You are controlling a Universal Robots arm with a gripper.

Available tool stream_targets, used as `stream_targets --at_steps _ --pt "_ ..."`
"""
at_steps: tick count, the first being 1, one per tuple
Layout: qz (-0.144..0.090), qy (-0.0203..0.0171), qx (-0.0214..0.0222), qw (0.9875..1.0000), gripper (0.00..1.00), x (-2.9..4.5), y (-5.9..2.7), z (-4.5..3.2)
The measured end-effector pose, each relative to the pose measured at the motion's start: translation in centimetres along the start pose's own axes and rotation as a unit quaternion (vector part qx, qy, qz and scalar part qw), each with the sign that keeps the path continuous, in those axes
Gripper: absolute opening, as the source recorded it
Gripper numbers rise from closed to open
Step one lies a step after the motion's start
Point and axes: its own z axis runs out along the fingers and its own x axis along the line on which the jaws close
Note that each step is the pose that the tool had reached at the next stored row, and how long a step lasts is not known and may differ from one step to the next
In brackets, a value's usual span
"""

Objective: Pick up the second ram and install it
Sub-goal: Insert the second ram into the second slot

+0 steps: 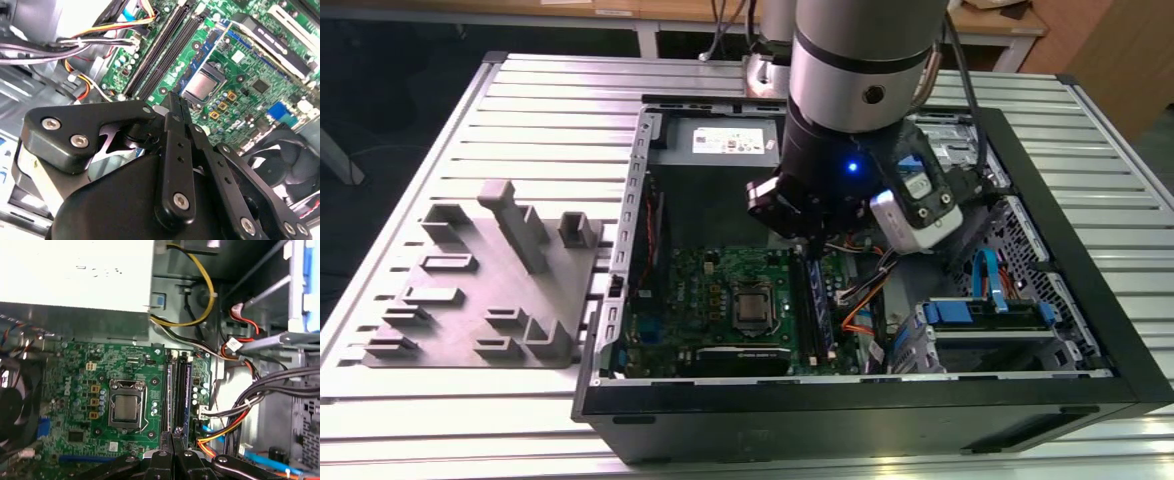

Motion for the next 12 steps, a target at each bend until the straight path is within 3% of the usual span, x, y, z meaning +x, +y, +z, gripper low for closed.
stream_targets --at_steps 4,12 --pt "0.027 -0.0014 0.0014 0.9996 0.08 0.01 -0.01 0.06" --pt "0.029 -0.0015 0.0015 0.9996 0.08 0.02 -0.02 0.31"
